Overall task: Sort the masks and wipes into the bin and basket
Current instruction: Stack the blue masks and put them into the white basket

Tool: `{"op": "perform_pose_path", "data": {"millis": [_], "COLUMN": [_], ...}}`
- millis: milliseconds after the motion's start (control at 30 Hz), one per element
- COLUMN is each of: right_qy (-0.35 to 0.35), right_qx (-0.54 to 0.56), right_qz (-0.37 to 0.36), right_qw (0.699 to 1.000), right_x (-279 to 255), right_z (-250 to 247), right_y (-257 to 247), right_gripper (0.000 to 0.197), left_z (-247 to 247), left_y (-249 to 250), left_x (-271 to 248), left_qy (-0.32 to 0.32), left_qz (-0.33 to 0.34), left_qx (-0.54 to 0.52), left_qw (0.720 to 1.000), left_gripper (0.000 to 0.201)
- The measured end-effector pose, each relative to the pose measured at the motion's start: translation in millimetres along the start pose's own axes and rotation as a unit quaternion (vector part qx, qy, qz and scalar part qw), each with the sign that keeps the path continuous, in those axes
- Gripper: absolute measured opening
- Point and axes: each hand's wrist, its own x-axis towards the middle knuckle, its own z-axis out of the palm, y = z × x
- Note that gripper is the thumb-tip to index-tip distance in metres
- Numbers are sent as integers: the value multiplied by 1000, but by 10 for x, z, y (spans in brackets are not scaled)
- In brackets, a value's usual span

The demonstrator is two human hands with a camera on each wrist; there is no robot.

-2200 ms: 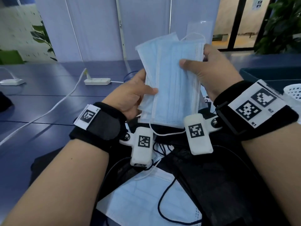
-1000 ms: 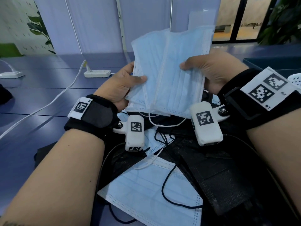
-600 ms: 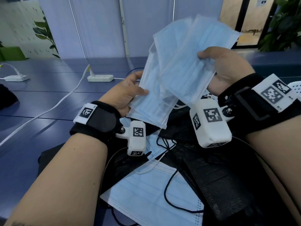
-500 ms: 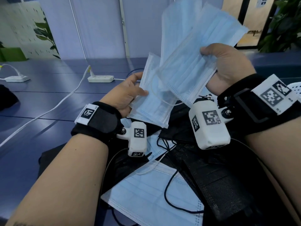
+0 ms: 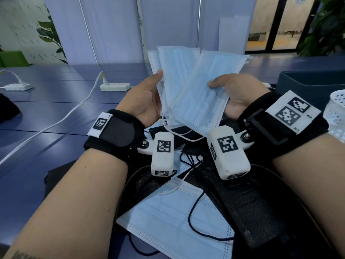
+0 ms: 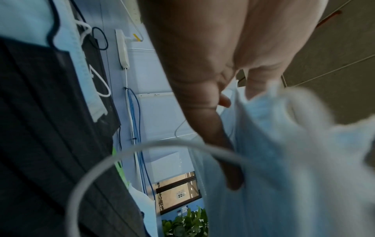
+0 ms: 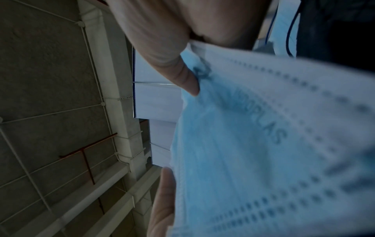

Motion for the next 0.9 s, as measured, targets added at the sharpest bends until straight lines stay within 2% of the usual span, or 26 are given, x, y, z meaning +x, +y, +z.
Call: {"op": "perform_pose_path", "data": {"millis": [67, 133, 267, 400, 467, 567, 633, 733, 800, 900], "right_qy": [10, 15, 2, -51, -100, -129, -121, -88, -75, -69], "right_qx": [-7, -28, -28, -8, -6, -23, -39, -71, -66, -35], "right_qz": [-5, -9, -47, -124, -138, -132, -126, -128, -118, -91], "right_qw": [1000, 999, 999, 991, 985, 983, 984, 985, 988, 993], "right_x": [5, 15, -45, -160, -212, -217, -174, -100, -63, -43], "right_z": [12, 20, -16, -74, -40, 5, 9, -17, -36, -47], "right_y": [12, 15, -64, -230, -264, -198, -120, -31, 0, 15], "right_gripper": [29, 35, 9, 14, 19, 19, 10, 3, 10, 30], "left_z": [-11, -39, -134, -291, -288, -209, -149, -95, -69, -47], "left_y": [-14, -31, -11, 31, 41, 51, 39, 41, 53, 64], "left_x": [18, 39, 76, 102, 83, 49, 29, -12, -45, -59], "left_qy": [16, 35, 57, 110, 91, 27, -20, -39, -58, -58], "left_qz": [4, 17, 32, 24, 16, 6, 3, 31, 50, 54], "left_qx": [6, 22, 44, 79, 97, 110, 116, 118, 113, 118], "left_qw": [1000, 999, 997, 990, 991, 994, 993, 992, 991, 990], "left_gripper": [37, 35, 31, 44, 47, 58, 61, 47, 43, 38]}}
